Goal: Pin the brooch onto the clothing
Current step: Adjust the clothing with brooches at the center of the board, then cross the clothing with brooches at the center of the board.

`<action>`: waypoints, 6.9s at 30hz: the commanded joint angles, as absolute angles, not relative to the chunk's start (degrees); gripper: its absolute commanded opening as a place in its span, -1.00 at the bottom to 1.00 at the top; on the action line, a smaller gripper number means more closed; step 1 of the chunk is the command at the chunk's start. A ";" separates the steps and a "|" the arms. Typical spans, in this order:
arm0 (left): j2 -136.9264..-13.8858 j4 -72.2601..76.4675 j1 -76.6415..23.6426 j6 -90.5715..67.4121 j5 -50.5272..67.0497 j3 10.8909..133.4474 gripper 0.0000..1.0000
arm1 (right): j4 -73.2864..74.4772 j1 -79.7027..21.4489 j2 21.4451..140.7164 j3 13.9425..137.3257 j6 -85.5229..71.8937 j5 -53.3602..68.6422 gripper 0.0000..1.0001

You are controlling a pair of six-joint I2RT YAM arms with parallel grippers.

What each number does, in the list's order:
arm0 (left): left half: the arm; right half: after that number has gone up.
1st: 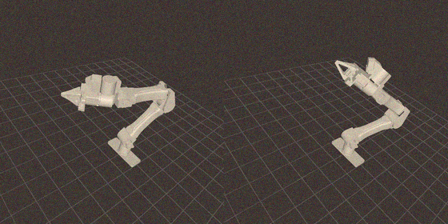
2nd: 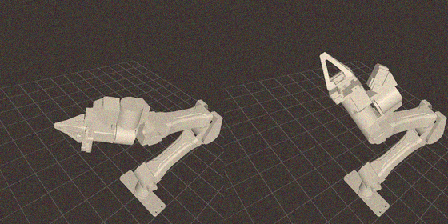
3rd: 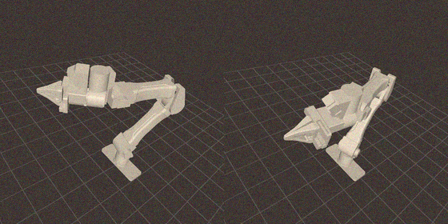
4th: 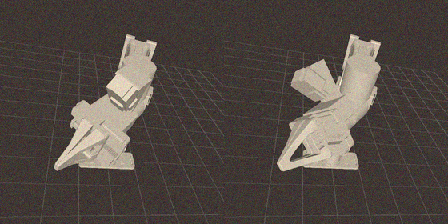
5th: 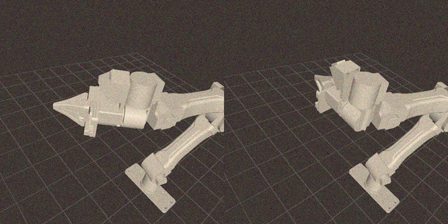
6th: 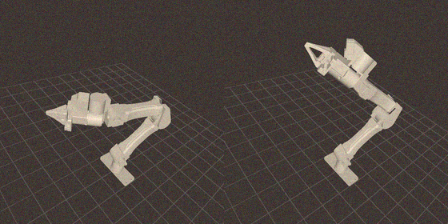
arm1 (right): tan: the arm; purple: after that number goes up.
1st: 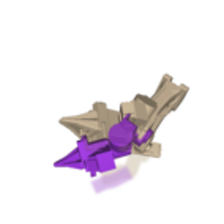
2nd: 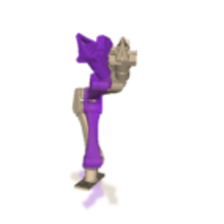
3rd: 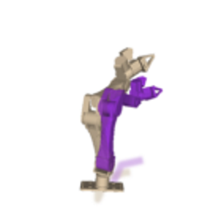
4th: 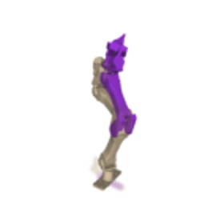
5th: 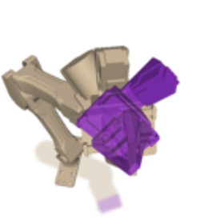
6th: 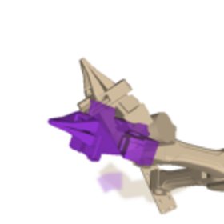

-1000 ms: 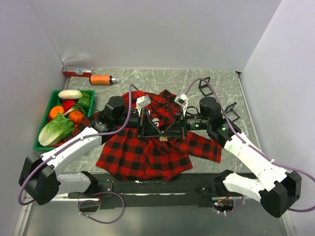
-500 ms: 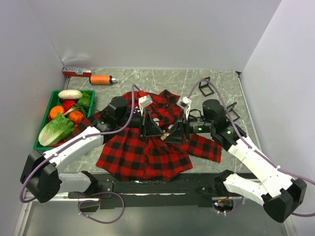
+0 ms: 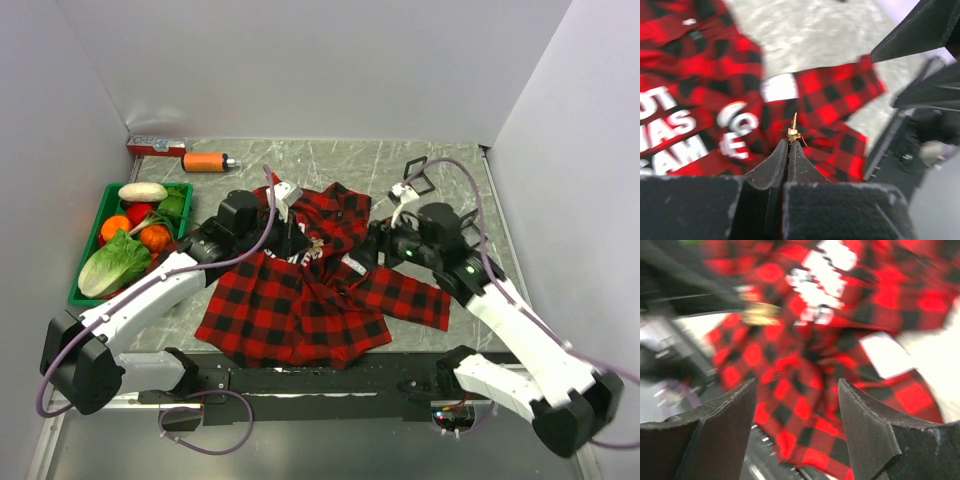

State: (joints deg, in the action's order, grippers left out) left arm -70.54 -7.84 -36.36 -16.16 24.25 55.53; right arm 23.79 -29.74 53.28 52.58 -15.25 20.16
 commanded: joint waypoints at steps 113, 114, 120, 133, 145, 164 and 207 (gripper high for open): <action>-86.75 24.15 -37.36 -43.76 7.46 52.30 -0.98 | 1.06 -22.15 72.34 41.31 -21.18 8.52 0.32; -87.18 26.61 -37.27 -44.73 7.56 50.99 -0.98 | 0.88 -22.15 71.99 41.05 -21.62 8.79 0.29; -89.38 32.95 -36.47 -48.59 8.00 48.17 -0.98 | 0.44 -22.15 70.66 39.73 -22.68 9.58 0.25; -90.88 38.84 -34.63 -53.70 5.89 42.45 -0.98 | 1.05 -22.06 69.96 39.55 -23.12 9.40 0.23; -94.66 43.33 -33.49 -55.90 7.38 41.40 -0.98 | 1.76 -22.15 69.43 39.81 -23.03 9.41 0.20; -97.12 43.94 -33.40 -56.07 7.29 41.31 -0.98 | 2.11 -22.15 69.43 39.99 -22.94 9.58 0.18; -103.01 48.69 -33.49 -59.15 8.96 39.29 -0.98 | -2.90 -29.18 85.60 48.25 -17.32 6.94 0.19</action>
State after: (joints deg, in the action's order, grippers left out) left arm -102.41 44.77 -33.56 -58.22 7.77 39.83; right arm -0.40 -28.49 84.73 44.60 -19.49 9.21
